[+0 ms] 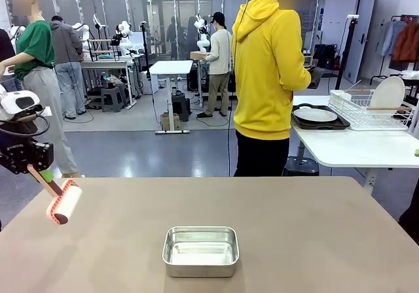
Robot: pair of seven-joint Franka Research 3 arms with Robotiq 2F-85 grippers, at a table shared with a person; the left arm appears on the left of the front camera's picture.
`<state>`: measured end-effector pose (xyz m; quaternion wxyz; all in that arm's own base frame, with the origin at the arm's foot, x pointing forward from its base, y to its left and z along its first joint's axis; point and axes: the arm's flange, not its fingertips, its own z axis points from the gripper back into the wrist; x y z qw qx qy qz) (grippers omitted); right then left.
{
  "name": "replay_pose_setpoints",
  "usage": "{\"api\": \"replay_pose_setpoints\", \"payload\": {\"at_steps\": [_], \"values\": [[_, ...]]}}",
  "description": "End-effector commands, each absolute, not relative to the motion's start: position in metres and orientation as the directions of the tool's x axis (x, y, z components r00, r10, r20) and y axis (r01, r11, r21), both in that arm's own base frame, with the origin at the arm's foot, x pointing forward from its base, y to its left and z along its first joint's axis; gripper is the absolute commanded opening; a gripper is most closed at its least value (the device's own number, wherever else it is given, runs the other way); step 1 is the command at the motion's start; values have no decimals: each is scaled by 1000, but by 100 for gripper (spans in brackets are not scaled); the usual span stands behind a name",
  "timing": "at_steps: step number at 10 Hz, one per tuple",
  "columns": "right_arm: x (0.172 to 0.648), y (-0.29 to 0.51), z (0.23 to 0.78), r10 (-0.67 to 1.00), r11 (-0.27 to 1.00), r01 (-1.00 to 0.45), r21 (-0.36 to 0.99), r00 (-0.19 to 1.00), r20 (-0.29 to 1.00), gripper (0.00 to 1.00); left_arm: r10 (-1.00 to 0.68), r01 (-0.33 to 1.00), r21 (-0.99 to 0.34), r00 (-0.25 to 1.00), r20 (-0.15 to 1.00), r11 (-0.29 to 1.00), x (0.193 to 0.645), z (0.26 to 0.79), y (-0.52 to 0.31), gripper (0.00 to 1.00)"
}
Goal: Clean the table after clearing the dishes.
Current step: When the right (or left) Handle tray is removed, use the right hand (or left hand) to clean the right (or left) side of the table with the Lint Roller, then place the Lint Roller back on top of the Airtight Container.
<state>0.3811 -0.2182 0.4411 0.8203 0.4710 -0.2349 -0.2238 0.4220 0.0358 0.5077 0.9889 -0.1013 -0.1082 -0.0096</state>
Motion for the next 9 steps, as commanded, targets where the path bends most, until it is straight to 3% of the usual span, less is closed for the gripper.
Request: {"api": "replay_pose_setpoints", "payload": {"at_steps": [1,7,9], "values": [[378,-218,443,-579,465,145,873,796,176,100,8,39,-195,972,236,980,420,515,37,22],[378,-218,443,-579,465,145,873,796,176,100,3,43,-197,974,225,979,422,512,36,22],[378,-218,443,-579,465,145,873,796,176,100,-335,355,-26,902,274,935,437,556,-42,22]]}}
